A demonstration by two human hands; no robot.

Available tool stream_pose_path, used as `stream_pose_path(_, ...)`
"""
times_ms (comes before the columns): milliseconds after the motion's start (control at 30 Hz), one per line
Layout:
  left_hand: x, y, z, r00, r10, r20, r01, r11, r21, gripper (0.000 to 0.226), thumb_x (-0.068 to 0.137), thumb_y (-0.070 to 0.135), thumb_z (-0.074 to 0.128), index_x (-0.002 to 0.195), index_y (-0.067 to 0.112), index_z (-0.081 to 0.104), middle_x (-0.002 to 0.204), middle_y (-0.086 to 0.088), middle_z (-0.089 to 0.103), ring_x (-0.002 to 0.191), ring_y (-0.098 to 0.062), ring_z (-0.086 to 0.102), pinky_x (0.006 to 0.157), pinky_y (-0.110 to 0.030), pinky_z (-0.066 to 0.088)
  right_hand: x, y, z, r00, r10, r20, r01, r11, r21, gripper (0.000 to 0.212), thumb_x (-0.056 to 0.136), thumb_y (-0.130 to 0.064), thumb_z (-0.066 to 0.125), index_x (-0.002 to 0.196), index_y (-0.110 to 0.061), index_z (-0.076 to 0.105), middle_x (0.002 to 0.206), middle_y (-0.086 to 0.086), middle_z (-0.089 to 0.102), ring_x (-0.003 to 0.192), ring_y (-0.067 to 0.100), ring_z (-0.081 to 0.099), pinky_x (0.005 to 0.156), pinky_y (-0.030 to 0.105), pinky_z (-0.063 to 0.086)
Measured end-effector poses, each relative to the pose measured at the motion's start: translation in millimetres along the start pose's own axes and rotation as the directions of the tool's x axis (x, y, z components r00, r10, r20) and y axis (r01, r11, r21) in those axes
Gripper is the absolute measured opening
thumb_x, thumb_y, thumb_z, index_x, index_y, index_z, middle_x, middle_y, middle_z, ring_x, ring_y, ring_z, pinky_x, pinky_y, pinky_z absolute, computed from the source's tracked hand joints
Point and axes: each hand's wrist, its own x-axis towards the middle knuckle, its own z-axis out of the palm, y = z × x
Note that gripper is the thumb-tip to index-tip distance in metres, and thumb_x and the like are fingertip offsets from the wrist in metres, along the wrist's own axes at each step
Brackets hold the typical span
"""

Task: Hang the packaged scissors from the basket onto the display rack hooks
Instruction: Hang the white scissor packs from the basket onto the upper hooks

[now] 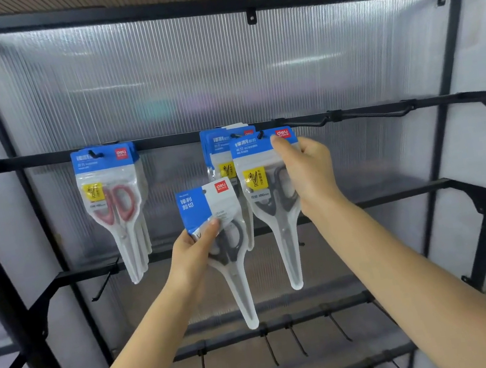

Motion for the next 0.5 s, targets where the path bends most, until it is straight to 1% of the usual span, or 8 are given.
stream_pose_path(133,0,0,-3,0.999,0.005,-0.033,-0.005,1.000,0.004,0.009,0.089,0.023,0.060,0.097,0.019,0.063,0.090,-0.002,0.070,0.088,-0.024,0.064,0.084,-0.043,0.051,6,11,2,0.999,0.022,0.038,-0.021,0.999,-0.039,0.018,0.093,-0.021,0.058,0.077,-0.013,0.060,0.079,-0.002,0.069,0.074,0.008,0.067,0.068,0.023,0.054)
stream_pose_path(233,2,0,-5,0.999,0.000,-0.046,0.000,1.000,0.009,0.012,0.088,0.025,0.060,0.099,0.019,0.063,0.095,-0.004,0.070,0.091,-0.026,0.065,0.087,-0.045,0.051,13,22,4,0.999,-0.008,0.031,0.011,0.997,-0.071,0.023,0.092,-0.023,0.058,0.090,-0.001,0.062,0.092,0.012,0.070,0.084,0.016,0.068,0.075,0.033,0.055)
stream_pose_path(267,2,0,-6,0.999,-0.001,-0.049,0.001,1.000,0.003,0.013,0.089,0.024,0.060,0.100,0.019,0.063,0.096,-0.004,0.070,0.093,-0.025,0.065,0.087,-0.044,0.052,16,26,5,0.999,-0.031,0.035,0.034,0.996,-0.086,0.025,0.092,-0.023,0.058,0.093,0.002,0.061,0.092,0.013,0.069,0.084,0.014,0.068,0.075,0.034,0.054)
stream_pose_path(333,3,1,-7,0.998,-0.003,-0.057,0.002,1.000,-0.015,0.013,0.089,0.023,0.059,0.101,0.019,0.062,0.098,-0.003,0.071,0.095,-0.023,0.065,0.087,-0.041,0.052,24,32,8,0.993,-0.102,0.060,0.110,0.984,-0.142,0.023,0.092,-0.022,0.058,0.091,0.001,0.060,0.077,0.003,0.065,0.068,0.000,0.061,0.064,0.026,0.050)
stream_pose_path(367,3,1,-8,0.998,-0.002,-0.060,0.001,1.000,-0.022,0.014,0.089,0.023,0.059,0.102,0.019,0.062,0.099,-0.003,0.071,0.095,-0.022,0.066,0.086,-0.038,0.053,28,34,10,0.988,-0.139,0.069,0.150,0.972,-0.182,0.021,0.092,-0.022,0.059,0.088,-0.002,0.059,0.070,-0.002,0.060,0.060,-0.003,0.055,0.058,0.022,0.044)
stream_pose_path(400,4,1,-9,0.998,-0.002,-0.066,0.000,1.000,-0.022,0.015,0.089,0.023,0.059,0.103,0.018,0.062,0.099,-0.002,0.071,0.093,-0.019,0.067,0.082,-0.034,0.053,34,38,11,0.983,-0.168,0.076,0.181,0.958,-0.224,0.020,0.092,-0.023,0.059,0.085,-0.004,0.057,0.067,-0.004,0.056,0.056,-0.001,0.050,0.055,0.019,0.039)
stream_pose_path(433,5,1,-10,0.997,-0.001,-0.079,0.000,1.000,-0.015,0.015,0.089,0.024,0.059,0.103,0.019,0.062,0.096,0.000,0.072,0.087,-0.014,0.068,0.074,-0.028,0.054,40,42,12,0.977,-0.193,0.087,0.210,0.942,-0.264,0.021,0.091,-0.023,0.060,0.083,-0.004,0.057,0.067,-0.003,0.055,0.058,0.002,0.048,0.055,0.020,0.037)
stream_pose_path(500,6,2,-11,0.994,0.003,-0.113,-0.003,1.000,0.007,0.010,0.090,0.026,0.060,0.098,0.020,0.062,0.084,0.004,0.070,0.067,-0.003,0.065,0.056,-0.015,0.048,53,49,14,0.964,-0.234,0.125,0.263,0.907,-0.328,0.022,0.089,-0.024,0.063,0.086,-0.003,0.058,0.071,-0.002,0.056,0.064,0.008,0.049,0.059,0.022,0.039)
